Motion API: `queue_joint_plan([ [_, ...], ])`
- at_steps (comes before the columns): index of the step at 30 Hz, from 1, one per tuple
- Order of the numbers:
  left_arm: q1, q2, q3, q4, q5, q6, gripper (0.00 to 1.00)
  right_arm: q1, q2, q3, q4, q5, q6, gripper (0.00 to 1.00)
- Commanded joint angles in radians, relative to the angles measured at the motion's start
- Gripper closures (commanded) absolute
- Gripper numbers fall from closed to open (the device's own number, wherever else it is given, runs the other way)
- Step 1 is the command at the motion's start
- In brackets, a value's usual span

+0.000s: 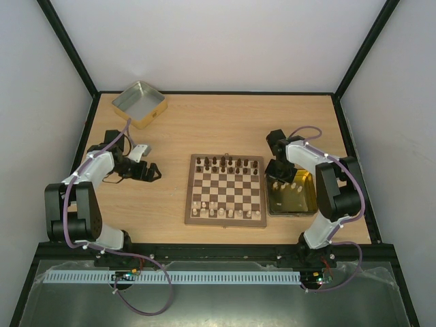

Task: Set up the chess pieces on the board
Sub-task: Pick up the chess piece from the storage box, then place the chess piece on the chessboard.

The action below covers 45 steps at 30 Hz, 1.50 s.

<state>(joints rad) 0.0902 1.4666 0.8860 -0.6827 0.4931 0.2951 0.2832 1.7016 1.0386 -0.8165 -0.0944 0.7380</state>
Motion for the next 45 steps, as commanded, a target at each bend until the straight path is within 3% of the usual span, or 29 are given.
queue_joint_plan([
  [1, 0.005, -0.016, 0.022, -0.017, 0.007, 0.006, 0.01, -0.003, -0.03, -0.005, -0.018, 0.036, -0.013, 0.91],
  [19, 0.012, -0.02, 0.022, -0.018, 0.01, 0.009, 0.01, 0.024, -0.153, 0.056, -0.134, 0.094, -0.059, 0.96],
  [27, 0.012, -0.016, 0.023, -0.018, 0.01, 0.009, 0.01, 0.279, -0.21, 0.175, -0.264, 0.08, 0.025, 0.95],
  [36, 0.012, -0.017, 0.022, -0.017, 0.007, 0.006, 0.01, 0.554, -0.126, 0.207, -0.208, 0.011, 0.154, 0.95],
  [45, 0.015, -0.022, 0.021, -0.017, 0.007, 0.006, 0.01, 0.647, 0.016, 0.238, -0.127, -0.026, 0.158, 0.95],
])
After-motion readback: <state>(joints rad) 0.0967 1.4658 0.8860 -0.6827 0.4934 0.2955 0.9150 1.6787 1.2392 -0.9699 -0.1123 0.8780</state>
